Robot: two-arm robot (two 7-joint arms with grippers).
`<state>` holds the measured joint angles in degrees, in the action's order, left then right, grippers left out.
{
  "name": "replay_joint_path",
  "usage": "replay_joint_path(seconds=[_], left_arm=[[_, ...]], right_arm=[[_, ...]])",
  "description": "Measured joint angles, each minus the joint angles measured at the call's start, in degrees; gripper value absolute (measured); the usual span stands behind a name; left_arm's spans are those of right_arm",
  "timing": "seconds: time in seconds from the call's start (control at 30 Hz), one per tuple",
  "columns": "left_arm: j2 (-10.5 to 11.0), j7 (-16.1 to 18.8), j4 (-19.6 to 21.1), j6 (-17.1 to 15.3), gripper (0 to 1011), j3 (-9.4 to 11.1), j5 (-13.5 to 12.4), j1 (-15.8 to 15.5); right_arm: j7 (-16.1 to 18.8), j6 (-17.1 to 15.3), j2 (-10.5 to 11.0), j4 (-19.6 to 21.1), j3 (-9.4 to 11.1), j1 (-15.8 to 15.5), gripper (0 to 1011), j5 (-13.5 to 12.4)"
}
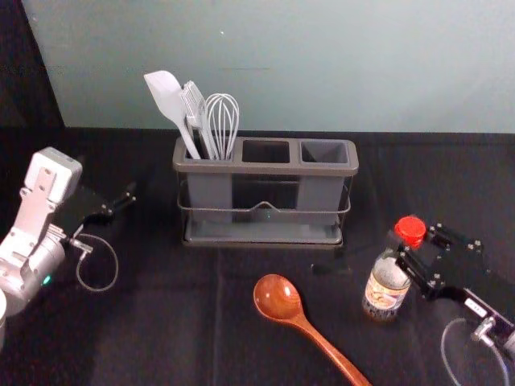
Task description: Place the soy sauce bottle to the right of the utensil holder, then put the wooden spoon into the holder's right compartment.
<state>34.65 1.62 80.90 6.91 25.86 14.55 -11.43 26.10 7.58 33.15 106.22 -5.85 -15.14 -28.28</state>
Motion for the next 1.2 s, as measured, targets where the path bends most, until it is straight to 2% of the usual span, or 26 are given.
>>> replay_joint_path(seconds=[0.27, 0.5, 1.07, 1.2], left_arm=[[0.0, 0.0, 0.0, 0.0, 1005, 0.0, 0.0, 0.0], [0.0, 0.0, 0.0, 0.0, 1005, 0.0, 0.0, 0.0], [0.0, 0.0, 0.0, 0.0, 1005, 0.0, 0.0, 0.0], [0.0, 0.0, 0.0, 0.0, 1005, 0.0, 0.0, -0.01]], right_arm=[[0.55, -0.25, 1.48, 2.61, 2.51, -0.39, 382, -1.59], [0.69, -0.45, 2.11, 3.26, 3.64, -0.42, 382, -2.35], [0.73, -0.47, 2.06, 3.25, 3.51, -0.38, 382, -2.35], [0.54, -0.61, 1.86, 2.4, 3.03, 0.75, 382, -1.88]])
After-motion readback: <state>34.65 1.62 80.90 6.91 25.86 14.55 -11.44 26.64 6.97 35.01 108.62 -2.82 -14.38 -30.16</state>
